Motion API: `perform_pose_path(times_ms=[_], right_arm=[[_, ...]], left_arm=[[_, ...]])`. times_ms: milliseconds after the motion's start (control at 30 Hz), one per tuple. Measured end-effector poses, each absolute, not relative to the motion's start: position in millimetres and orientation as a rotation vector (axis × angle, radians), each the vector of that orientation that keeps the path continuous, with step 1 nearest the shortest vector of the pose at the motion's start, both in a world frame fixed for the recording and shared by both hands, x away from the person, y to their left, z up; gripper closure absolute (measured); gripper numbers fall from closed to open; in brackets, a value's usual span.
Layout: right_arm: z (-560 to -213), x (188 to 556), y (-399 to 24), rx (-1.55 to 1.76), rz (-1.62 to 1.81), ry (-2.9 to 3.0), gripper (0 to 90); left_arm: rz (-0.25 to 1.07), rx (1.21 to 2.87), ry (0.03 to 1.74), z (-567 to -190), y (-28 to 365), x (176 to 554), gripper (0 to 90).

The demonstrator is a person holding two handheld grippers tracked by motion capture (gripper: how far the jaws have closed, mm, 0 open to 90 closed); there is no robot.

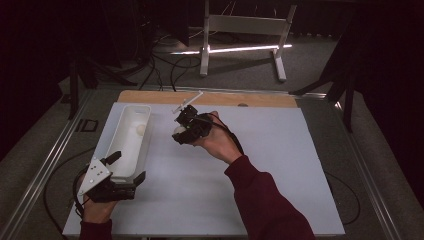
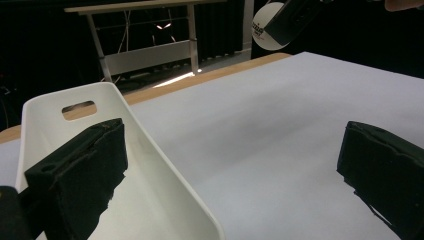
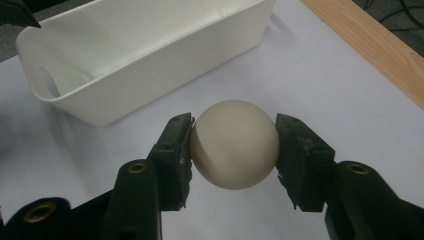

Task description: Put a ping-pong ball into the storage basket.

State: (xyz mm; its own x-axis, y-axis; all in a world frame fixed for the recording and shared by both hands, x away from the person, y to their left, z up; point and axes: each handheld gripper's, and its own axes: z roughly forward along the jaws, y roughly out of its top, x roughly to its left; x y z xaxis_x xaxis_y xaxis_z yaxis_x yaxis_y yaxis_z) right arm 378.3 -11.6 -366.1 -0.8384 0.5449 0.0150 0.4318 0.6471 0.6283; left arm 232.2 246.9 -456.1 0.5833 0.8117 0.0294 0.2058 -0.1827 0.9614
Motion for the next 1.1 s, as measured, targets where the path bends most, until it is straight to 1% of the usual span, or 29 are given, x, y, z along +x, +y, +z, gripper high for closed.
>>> perform_pose_path(times_ms=[1100], right_arm=[[-355,382,21,0.732,0.993,2.707,50.5]], left_arm=[[0.679,1.71,0.844,-456,245,233,0.4]])
